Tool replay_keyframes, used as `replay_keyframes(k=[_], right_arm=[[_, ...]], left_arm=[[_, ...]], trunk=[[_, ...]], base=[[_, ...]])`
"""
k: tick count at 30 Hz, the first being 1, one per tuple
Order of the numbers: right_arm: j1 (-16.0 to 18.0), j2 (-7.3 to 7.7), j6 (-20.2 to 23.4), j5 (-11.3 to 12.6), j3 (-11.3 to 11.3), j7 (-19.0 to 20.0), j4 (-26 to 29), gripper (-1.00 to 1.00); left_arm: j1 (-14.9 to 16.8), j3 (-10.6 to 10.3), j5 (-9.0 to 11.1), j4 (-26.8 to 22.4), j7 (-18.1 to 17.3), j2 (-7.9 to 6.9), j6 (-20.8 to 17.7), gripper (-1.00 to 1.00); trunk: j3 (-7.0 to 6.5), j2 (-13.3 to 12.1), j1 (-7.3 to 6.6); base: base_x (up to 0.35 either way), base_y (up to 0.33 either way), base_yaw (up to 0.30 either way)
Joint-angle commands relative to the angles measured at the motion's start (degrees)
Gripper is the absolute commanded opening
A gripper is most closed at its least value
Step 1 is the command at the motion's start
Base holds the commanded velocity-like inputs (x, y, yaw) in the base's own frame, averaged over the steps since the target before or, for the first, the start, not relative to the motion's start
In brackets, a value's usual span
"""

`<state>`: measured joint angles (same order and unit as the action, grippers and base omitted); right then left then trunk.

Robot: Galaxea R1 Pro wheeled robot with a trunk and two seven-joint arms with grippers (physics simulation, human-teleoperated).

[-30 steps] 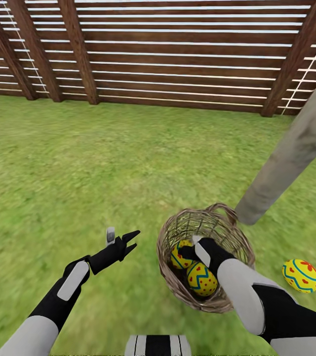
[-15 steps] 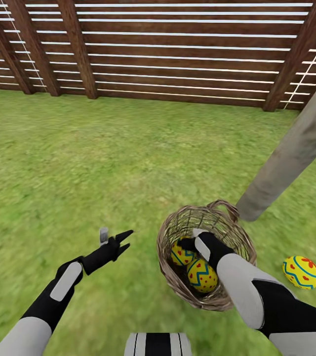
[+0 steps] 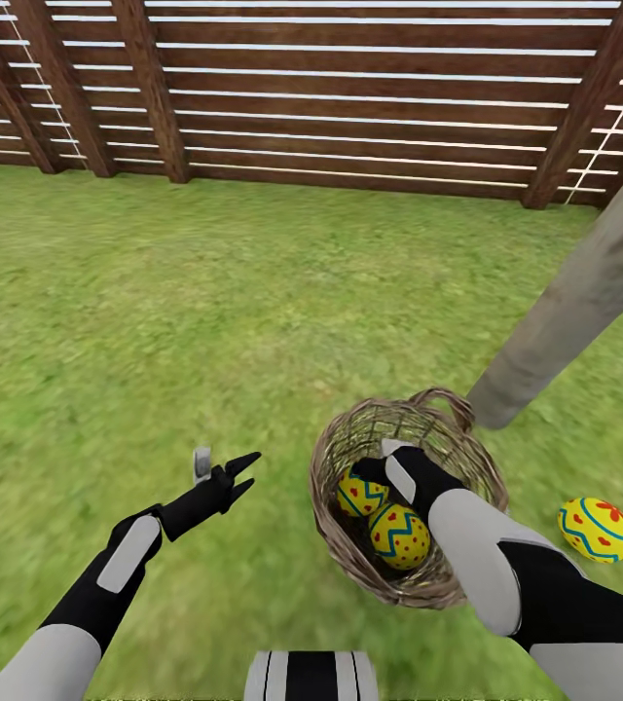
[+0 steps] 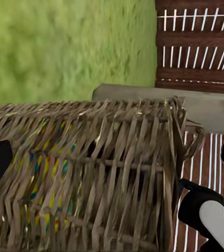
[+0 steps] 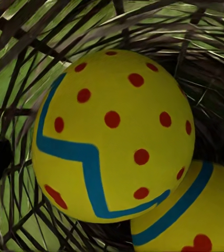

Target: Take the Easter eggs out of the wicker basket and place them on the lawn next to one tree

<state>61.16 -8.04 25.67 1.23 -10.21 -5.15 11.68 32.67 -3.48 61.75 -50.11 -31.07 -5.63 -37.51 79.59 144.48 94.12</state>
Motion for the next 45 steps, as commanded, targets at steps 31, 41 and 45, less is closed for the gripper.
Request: replay_keyframes(k=[31,41,45], right_arm=[[-0.07,-0.31,-0.36,0.09,-0.44,1.01,0.28,-1.00],[-0.08,-0.31,-0.36,0.09,-0.52,1.02,0.27,-1.00],[-0.08,-0.31,-0.45,0.09,-0.52,1.10,0.24,-1.00]], left_arm=[[0.03,-0.11,0.42,0.10,0.09,-0.05,-0.28,1.00],[0.03,-0.02,0.66,0.11,0.05,-0.05,-0.30,1.00],[0.03,0.22,0.72,0.19,0.13,-0.02,-0.53,1.00]], trunk=[[6.25,0.39,0.71],[5.80,0.37,0.66],[4.92,0.31,0.55]], base=[[0.000,0.000,0.000],[0.000,0.000,0.000],[0.000,0.000,0.000]])
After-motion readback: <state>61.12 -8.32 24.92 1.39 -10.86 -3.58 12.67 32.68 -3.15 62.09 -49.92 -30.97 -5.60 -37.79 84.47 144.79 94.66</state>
